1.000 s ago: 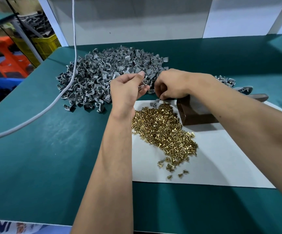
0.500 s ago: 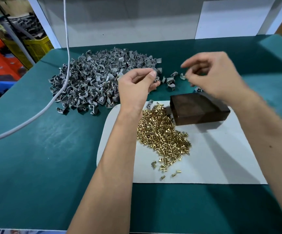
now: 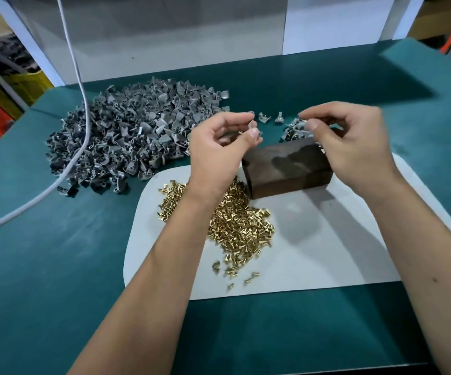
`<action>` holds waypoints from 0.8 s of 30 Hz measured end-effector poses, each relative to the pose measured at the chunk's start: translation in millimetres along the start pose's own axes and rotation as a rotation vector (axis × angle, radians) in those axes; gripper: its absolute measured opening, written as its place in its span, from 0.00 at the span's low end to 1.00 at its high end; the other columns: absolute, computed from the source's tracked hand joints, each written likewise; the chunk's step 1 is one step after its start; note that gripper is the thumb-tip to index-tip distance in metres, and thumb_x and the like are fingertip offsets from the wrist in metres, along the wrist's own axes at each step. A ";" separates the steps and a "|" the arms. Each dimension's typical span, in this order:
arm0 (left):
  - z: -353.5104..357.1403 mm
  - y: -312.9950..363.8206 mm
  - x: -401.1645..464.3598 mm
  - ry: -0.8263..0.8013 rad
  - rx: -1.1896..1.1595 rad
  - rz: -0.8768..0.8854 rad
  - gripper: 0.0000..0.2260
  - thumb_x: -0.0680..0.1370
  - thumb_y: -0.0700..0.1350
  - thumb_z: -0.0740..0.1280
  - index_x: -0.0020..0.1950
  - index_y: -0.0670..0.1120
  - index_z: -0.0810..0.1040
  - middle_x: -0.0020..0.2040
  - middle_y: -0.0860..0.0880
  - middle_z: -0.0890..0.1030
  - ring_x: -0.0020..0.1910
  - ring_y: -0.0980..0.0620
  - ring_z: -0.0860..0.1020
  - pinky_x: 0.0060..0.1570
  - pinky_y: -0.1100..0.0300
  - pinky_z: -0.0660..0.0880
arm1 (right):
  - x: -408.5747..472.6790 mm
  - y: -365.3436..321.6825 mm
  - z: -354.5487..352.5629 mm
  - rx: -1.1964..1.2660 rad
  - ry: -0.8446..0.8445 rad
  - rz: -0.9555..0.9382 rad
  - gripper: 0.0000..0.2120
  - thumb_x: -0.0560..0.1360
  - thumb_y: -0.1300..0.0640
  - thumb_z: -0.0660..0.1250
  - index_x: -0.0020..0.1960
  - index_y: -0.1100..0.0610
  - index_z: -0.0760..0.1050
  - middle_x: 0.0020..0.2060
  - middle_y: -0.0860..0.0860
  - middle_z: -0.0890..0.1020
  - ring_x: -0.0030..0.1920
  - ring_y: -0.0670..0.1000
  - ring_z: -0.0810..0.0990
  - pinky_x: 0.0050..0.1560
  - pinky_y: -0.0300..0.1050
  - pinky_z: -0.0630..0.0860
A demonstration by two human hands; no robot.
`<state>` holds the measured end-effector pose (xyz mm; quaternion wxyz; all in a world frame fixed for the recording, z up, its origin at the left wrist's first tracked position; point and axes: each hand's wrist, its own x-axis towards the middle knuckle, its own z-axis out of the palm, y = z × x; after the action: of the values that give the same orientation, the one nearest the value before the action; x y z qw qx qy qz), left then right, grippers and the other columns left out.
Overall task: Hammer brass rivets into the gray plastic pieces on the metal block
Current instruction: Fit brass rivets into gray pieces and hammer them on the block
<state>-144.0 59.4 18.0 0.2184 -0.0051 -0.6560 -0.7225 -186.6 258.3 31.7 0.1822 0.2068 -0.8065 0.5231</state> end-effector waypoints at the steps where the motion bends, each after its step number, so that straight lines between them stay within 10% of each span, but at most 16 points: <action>1: -0.2 -0.8 -1.3 -0.007 0.007 0.013 0.10 0.75 0.30 0.73 0.53 0.40 0.84 0.47 0.41 0.85 0.46 0.47 0.86 0.52 0.54 0.83 | -2.0 -1.2 2.0 0.017 -0.027 -0.006 0.08 0.78 0.62 0.70 0.51 0.52 0.86 0.44 0.44 0.86 0.44 0.42 0.84 0.48 0.35 0.78; 10: 0.0 1.3 -6.0 -0.062 0.026 0.028 0.12 0.73 0.34 0.74 0.53 0.46 0.86 0.50 0.43 0.87 0.48 0.43 0.87 0.57 0.45 0.82 | -10.5 -9.3 7.3 0.216 -0.085 -0.021 0.05 0.78 0.66 0.70 0.51 0.62 0.84 0.44 0.56 0.87 0.44 0.53 0.87 0.47 0.42 0.82; 24: 10.2 -1.1 -13.4 -0.112 0.041 0.014 0.11 0.75 0.28 0.72 0.55 0.37 0.84 0.49 0.39 0.86 0.47 0.43 0.86 0.54 0.50 0.83 | -11.2 -7.5 13.4 0.096 -0.129 -0.075 0.06 0.75 0.62 0.75 0.50 0.54 0.87 0.44 0.46 0.88 0.46 0.46 0.87 0.54 0.49 0.83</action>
<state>-135.2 73.3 14.4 0.1867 -0.0457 -0.6819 -0.7058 -174.2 244.8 26.6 0.1391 0.2785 -0.7823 0.5395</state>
